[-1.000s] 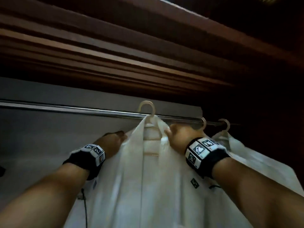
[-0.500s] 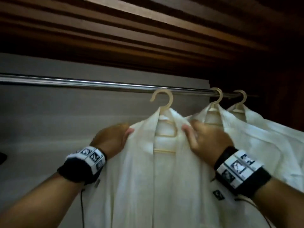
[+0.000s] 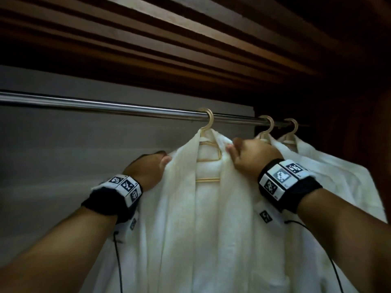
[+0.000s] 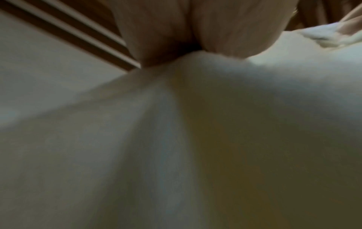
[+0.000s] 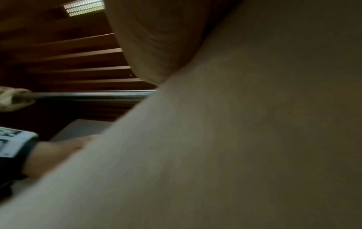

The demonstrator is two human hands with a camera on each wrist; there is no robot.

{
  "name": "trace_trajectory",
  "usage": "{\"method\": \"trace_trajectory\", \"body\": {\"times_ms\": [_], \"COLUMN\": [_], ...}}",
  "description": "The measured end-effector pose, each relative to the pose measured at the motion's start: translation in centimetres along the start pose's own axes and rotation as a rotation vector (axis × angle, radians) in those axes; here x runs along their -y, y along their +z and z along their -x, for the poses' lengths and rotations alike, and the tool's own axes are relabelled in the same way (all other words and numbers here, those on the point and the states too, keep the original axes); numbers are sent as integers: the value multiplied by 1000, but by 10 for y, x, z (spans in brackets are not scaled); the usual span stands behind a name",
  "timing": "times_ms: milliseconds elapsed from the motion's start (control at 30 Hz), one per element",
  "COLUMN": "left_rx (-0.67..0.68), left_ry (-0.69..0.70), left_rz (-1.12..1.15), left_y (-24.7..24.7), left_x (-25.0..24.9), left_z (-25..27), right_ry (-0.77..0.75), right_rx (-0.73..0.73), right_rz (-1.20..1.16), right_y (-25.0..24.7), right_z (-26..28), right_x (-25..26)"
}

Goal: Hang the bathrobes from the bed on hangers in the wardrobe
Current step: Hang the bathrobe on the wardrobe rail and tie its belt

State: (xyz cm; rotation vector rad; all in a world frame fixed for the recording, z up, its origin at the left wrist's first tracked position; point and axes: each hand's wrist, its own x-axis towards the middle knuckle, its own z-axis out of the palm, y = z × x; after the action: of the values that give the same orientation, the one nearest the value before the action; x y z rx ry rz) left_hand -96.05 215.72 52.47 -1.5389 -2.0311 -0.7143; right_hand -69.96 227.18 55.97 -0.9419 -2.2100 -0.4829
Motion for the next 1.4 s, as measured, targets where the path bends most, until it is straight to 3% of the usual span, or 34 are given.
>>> {"method": "trace_trajectory", "body": {"times_ms": [133,300,433,600,767,1000,1167,1300,1400], "left_rx": [13,24,-32,-137,-244,-335,-346,-346,-360], "left_ry": [26,55,33,-13,-89,-143,-211,-186,-159], "left_rz": [-21,-97,-128,-89,-171,-217,-257,-281,-288], "left_y": [-11,-24,-27,-15,3,10,15,8,6], "left_x": [-10,-29,-36,-32,-16,-13,-17,-8,1], "left_z": [2,-3,-5,4,16,21,32,27,20], "right_ry": [-9,29,27,-18,-10,22,-6,49,72], "right_rx": [75,57,93,67,-66,-112,-73,10,80], "right_rz": [-63,-315,-389,-320,-145,-158,-147,-94,-212], "right_y": [14,15,9,19,39,51,63,73,84], "right_z": [0,-6,-20,-26,-13,-13,-9,5,24], "right_x": [2,14,38,56,52,56,39,3,-31]}}
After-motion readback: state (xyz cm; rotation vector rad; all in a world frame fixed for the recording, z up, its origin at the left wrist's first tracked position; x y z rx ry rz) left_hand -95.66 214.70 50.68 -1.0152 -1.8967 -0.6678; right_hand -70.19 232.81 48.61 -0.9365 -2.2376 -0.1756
